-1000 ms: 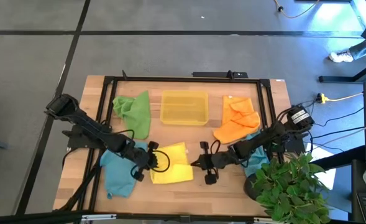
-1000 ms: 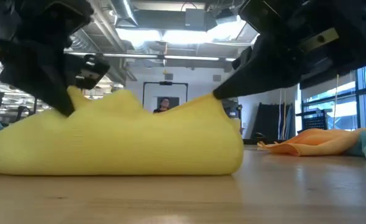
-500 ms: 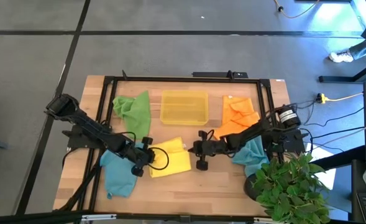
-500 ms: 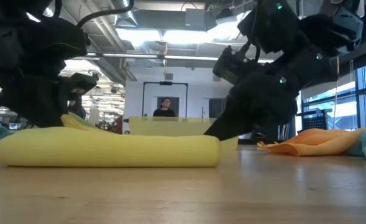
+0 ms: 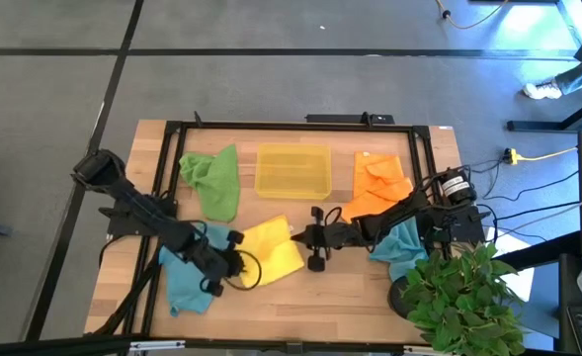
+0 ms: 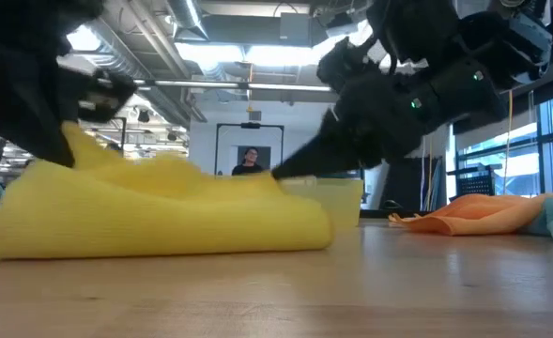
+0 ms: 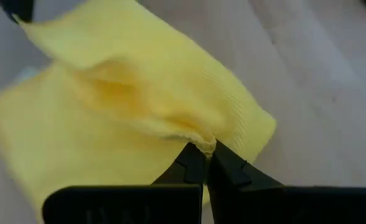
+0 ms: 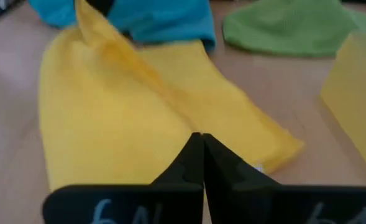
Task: Fold microfiber towels
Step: Fold the yellow towel
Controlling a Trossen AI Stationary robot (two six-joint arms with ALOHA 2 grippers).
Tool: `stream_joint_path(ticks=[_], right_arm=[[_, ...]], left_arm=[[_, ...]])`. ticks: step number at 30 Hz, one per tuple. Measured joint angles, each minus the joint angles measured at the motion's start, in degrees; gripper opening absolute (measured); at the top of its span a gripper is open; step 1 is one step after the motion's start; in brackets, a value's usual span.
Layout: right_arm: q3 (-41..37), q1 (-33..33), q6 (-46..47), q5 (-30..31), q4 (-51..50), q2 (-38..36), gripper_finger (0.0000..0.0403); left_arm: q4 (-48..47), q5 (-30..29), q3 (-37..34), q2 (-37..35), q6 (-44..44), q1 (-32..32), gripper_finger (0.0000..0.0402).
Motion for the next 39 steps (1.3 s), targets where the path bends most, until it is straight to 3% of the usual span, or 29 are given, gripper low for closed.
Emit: stream_joint_path(ticks=[3, 7, 10, 20, 28, 33, 39], right_arm=[[0.0, -0.9, -0.8, 0.5, -0.4, 0.0, 0.0000], [0.0, -4.0, -0.7, 1.9, -0.8, 0.0, 0.0000], [0.0, -6.2, 0.3, 1.8, -0.6, 0.0, 0.0000], [1.8, -11.1, 3.8, -3.1, 2.0, 7.1, 0.0004], [4.2, -11.1, 3.8, -3.0, 2.3, 9.6, 0.0060], [4.2, -10.0, 3.3, -2.1, 1.1, 7.9, 0.0092], [4.2, -8.3, 3.3, -0.8, -0.4, 6.1, 0.0107]], left_arm=[[-6.9, -8.9, 1.0, -0.5, -0.6, -1.6, 0.0000], [-21.1, -15.8, 0.8, -1.0, -11.0, -0.5, 0.0000], [-22.8, -15.5, -1.3, -1.0, -16.1, 1.5, 0.0000], [-10.7, -13.1, -8.6, -1.0, -15.3, 7.5, 0.0002], [-11.2, -13.7, -7.7, -1.0, -14.8, 8.3, 0.0063], [-16.1, -13.7, -5.1, -2.8, -14.8, 8.1, 0.0097], [-27.2, -13.8, -0.8, -6.4, -15.9, 8.1, 0.0099]])
